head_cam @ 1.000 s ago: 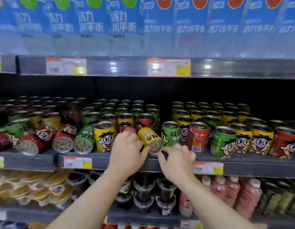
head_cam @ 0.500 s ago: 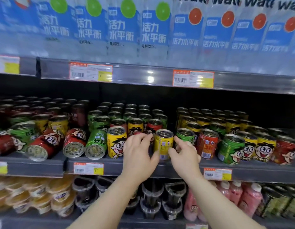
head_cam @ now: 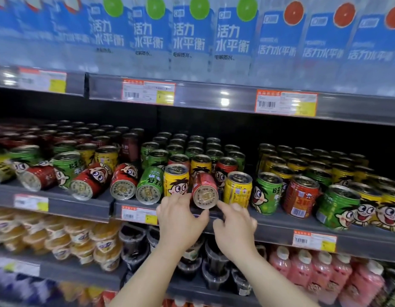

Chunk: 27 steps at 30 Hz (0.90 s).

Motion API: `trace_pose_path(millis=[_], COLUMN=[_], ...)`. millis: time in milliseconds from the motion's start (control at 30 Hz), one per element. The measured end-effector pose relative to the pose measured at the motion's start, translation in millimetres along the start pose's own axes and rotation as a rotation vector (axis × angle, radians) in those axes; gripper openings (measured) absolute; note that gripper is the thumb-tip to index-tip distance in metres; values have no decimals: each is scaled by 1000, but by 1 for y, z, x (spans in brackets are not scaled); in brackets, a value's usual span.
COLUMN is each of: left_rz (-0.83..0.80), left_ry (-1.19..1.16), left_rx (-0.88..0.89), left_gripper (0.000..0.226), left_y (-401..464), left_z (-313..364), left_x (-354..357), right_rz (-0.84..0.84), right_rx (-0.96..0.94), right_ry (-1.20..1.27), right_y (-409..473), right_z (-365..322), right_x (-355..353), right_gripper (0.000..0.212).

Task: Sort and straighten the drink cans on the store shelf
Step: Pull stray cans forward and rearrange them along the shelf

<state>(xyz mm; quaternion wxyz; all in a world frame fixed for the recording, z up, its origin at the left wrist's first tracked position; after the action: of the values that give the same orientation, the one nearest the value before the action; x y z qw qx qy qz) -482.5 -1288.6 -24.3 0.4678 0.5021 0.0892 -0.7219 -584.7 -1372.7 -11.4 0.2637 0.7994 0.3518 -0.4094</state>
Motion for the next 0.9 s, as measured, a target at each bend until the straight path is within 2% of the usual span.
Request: trace_pose_path(millis=[167, 267, 333, 433, 500, 533, 600, 733, 900], left_rz=[24, -83, -88, 101, 240, 243, 146, -56, -49], left_ry=[-123, -123, -147, -115, -22, 24, 75, 159, 124], left_rx=[102, 77, 51, 7, -96, -159, -219, -131, 48], left_gripper=[49, 60, 58, 42, 34, 36, 44, 49, 34], left_y=[1, 1, -3, -11, -11, -9, -2, 11, 22], left_z=[10, 5, -5, -30, -56, -69, -91, -115, -133], left_x=[-17, -18, -21, -42, -60, -67, -75, -66, -61], right_rz=[128, 94, 80, 112, 103, 75, 14, 6, 64], right_rx=[-124, -170, -162, -158, -173, -177, -158, -53, 129], right_ry=[108, 94, 117, 135, 101, 75, 17, -66, -112], right_y=[-2, 3, 4, 0, -4, -4, 2, 18, 27], right_z=[-7, -16, -19, -23, -33, -41, -59, -91, -122], right_x=[-3, -2, 2, 13, 23, 28, 40, 64, 85], right_gripper=[55, 55, 55, 48, 43, 41, 41, 44, 46])
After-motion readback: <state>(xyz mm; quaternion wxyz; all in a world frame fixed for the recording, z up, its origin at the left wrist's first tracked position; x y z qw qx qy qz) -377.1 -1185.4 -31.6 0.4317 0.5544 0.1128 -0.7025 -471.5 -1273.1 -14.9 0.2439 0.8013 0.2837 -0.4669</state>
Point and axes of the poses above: each hand's wrist, its own y-axis towards the middle knuckle, its own x-axis out of the palm, z = x × y, the point moved 2 cm from there along y, towards the middle knuckle, and after that the axes turned 12 degrees about -z, right-handed, at the moved point
